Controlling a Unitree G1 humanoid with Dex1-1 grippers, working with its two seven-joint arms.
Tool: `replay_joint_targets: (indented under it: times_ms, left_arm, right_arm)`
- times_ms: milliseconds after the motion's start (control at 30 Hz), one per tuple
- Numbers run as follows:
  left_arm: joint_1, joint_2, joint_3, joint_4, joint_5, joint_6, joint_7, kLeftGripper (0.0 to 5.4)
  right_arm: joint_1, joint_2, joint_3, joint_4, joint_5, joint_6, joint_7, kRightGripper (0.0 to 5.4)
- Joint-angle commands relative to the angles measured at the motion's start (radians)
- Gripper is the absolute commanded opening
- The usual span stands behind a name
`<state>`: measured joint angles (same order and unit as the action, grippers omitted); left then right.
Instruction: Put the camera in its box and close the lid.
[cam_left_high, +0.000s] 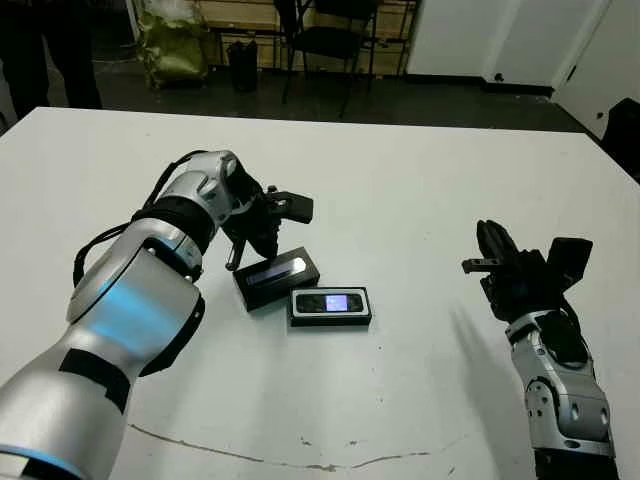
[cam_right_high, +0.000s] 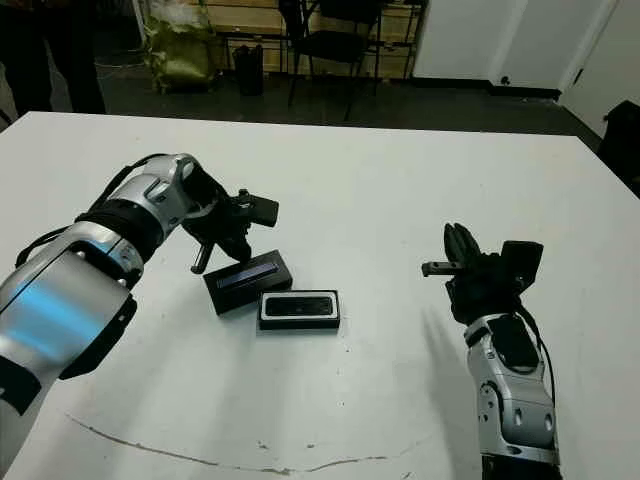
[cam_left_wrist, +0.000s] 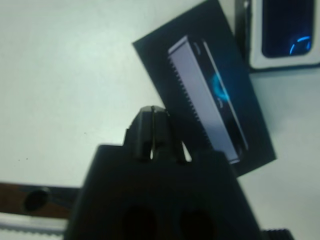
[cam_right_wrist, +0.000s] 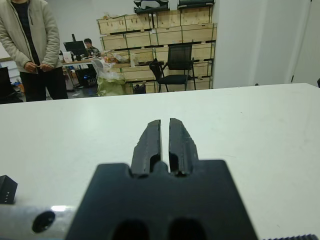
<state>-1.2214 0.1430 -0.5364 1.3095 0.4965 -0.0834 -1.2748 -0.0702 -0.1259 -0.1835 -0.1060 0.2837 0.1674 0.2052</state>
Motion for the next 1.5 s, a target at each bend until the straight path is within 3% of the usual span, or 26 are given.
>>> replay_joint_targets:
  times_ms: [33, 467, 700, 800, 967, 1133, 1333, 1500]
  left_arm:
    - [-0.006, -0.003, 0.0, 0.006, 0.009, -0.014, 0.008, 0.0]
    - [-0.063, 0.232, 0.128, -0.031, -0.025, -0.022, 0.334, 0.0]
    - [0.052, 0.347, 0.343, -0.145, -0.199, 0.023, 0.568, 0.0]
    - [0.22, 0.362, 0.467, -0.375, -0.328, 0.057, 0.619, 0.09]
    - [0.533, 0.345, 0.593, -0.851, -0.508, 0.187, 0.63, 1.09]
    - [0.774, 0.337, 0.613, -1.16, -0.627, 0.267, 0.605, 2.26]
    - [0.948, 0.342, 0.584, -1.343, -0.671, 0.278, 0.581, 3.7]
    - [1.007, 0.341, 0.559, -1.362, -0.681, 0.187, 0.545, 4.89]
  right_arm:
    - [0.009, -0.009, -0.005, 0.011, 0.003, 0.005, 0.002, 0.01]
    - [0.015, -0.007, 0.003, 0.026, -0.015, 0.004, -0.007, 0.01]
    - [0.012, 0.002, 0.009, 0.042, -0.008, -0.016, 0.005, 0.01]
    - [0.012, 0.001, 0.012, 0.039, -0.009, -0.013, 0.0, 0.0]
    - [0.012, 0.003, 0.011, 0.022, 0.0, 0.01, -0.007, 0.0]
    - [0.016, 0.006, 0.011, 0.026, -0.001, -0.01, -0.004, 0.0]
    - [0.018, 0.003, 0.008, 0.016, 0.005, 0.014, -0.011, 0.0]
    - [0.023, 0.005, 0.01, 0.005, 0.001, 0.025, -0.03, 0.0]
